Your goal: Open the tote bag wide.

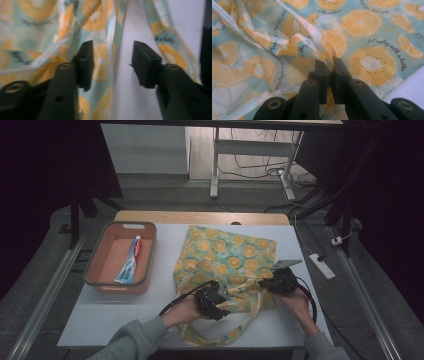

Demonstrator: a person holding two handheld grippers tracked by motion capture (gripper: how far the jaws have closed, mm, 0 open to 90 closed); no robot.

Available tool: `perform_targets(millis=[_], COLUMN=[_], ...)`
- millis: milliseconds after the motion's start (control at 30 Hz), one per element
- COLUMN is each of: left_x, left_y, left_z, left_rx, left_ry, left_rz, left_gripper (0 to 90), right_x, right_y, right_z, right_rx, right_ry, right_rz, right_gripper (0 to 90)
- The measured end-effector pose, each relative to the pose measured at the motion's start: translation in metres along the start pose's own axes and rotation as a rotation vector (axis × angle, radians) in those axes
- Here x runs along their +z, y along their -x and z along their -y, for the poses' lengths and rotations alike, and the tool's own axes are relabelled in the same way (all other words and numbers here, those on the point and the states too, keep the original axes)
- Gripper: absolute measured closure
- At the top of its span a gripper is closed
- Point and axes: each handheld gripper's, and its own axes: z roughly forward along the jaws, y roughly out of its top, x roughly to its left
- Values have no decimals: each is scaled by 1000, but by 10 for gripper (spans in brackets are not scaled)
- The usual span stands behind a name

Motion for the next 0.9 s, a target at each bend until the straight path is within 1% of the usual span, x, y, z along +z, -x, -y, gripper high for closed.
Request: perform_targets(millis=[67, 133, 167, 200, 300, 367, 400, 467, 500, 533, 567, 600, 667, 733, 800, 833, 867, 900], left_x=[3, 2, 0, -3, -15, -25, -30, -39, -43, -47, -54, -54, -60, -61, -60, -60, -61, -63], left_y=[1, 2, 3, 4, 10, 17, 21, 30, 35, 40, 47, 47, 55, 56, 55, 53, 51, 50], left_z=[1, 1, 2, 2, 5, 8, 10, 13, 15, 16, 19, 19, 24, 27, 28, 29, 29, 30], left_rx=[4, 9, 10, 16, 37, 52, 66, 104, 118, 127, 145, 145, 160, 166, 161, 153, 144, 134], left_ry=[-2, 3, 8, 20, 52, 85, 95, 110, 119, 128, 136, 136, 144, 139, 140, 145, 156, 172], left_rz=[9, 14, 25, 45, 75, 112, 121, 131, 138, 145, 154, 154, 163, 157, 156, 156, 147, 122], left_gripper=[692, 828, 876, 881, 882, 882, 882, 882, 882, 882, 882, 882, 881, 880, 875, 846, 846, 761], right_x=[-1, -2, -3, -5, -8, -15, -15, -21, -27, -29, -30, -30, -29, -26, -23, -21, -21, -20], right_y=[0, 0, 1, 2, 2, 4, 4, 4, 4, 4, 4, 5, 6, 6, 4, 3, 3, 2], right_z=[0, -1, -1, -1, -2, -4, -4, -6, -8, -9, -9, -9, -8, -7, -7, -7, -7, -7], right_rx=[4, 3, 2, 8, 11, 23, 23, 25, 35, 38, 41, 46, 56, 60, 52, 45, 45, 40], right_ry=[4, 9, 13, 20, 28, 55, 55, 71, 90, 96, 96, 95, 91, 82, 67, 63, 63, 58], right_rz=[0, 2, 3, 7, 12, 15, 15, 22, 23, 24, 24, 27, 20, 6, 8, 12, 12, 18], right_gripper=[838, 838, 840, 842, 845, 846, 846, 848, 850, 851, 851, 852, 852, 852, 852, 853, 853, 853])
